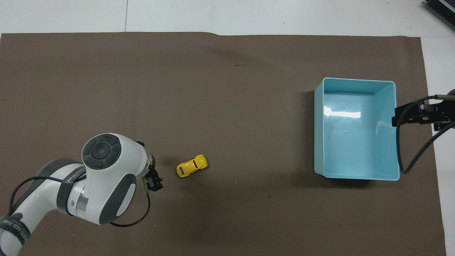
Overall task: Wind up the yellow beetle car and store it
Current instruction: 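Release the car with the left gripper so it rolls toward the bin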
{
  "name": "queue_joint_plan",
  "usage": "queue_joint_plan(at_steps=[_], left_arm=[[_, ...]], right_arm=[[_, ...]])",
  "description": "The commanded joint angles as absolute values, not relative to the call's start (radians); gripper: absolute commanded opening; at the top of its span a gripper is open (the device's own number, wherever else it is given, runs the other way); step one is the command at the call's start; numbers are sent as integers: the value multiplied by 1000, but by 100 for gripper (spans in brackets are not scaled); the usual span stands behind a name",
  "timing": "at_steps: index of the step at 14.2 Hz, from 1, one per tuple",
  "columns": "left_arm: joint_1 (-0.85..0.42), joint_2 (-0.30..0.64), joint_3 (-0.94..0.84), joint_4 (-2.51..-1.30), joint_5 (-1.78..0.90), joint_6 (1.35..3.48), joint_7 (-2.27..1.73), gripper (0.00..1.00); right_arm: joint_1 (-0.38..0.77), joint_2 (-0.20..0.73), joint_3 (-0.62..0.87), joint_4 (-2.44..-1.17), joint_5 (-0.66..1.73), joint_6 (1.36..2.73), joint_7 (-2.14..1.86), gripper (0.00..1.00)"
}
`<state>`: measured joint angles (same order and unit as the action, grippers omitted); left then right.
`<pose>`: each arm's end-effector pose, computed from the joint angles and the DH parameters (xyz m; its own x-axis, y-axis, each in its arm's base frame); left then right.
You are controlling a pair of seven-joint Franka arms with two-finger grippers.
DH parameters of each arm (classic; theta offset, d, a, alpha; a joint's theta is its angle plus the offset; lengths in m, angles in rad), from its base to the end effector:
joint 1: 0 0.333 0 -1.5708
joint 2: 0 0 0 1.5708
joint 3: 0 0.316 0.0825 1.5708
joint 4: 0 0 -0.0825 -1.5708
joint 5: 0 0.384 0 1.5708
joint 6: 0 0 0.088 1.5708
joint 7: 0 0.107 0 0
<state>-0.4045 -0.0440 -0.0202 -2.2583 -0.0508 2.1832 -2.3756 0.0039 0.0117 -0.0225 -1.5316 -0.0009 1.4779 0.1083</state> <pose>0.4638 -0.2118 0.3783 -0.3987 0.9171 -0.0047 0.9160 0.3980 -0.0506 0.5485 -0.0102 0.6285 0.9898 -0.1266 -0.0648 -0.1264 -0.9920 0.0082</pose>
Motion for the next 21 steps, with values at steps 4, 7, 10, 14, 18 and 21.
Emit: queue_joint_plan(at_steps=[4,7,10,14,18,21], left_arm=[[-342,-46,-28,-2083,-34,2073,-2321,100],[-330,-37,-26,-1988,-34,2010,-2254,100],[-322,-34,-26,-1924,-34,1994,-2139,100],[-327,-34,-26,-1879,-34,1970,-1930,100],[-322,-32,-26,-1821,-34,1928,-1742,100],[-321,-38,-25,-1789,-34,1913,-1574,100]], right_arm=[[-8,25,-18,-1508,0,1460,91,100],[-8,25,-18,-1508,0,1460,91,100],[-6,25,-18,-1508,0,1460,91,100],[-8,25,-18,-1508,-2,1460,94,100],[-8,25,-18,-1508,0,1456,89,100],[-8,20,-23,-1511,-3,1427,91,100]])
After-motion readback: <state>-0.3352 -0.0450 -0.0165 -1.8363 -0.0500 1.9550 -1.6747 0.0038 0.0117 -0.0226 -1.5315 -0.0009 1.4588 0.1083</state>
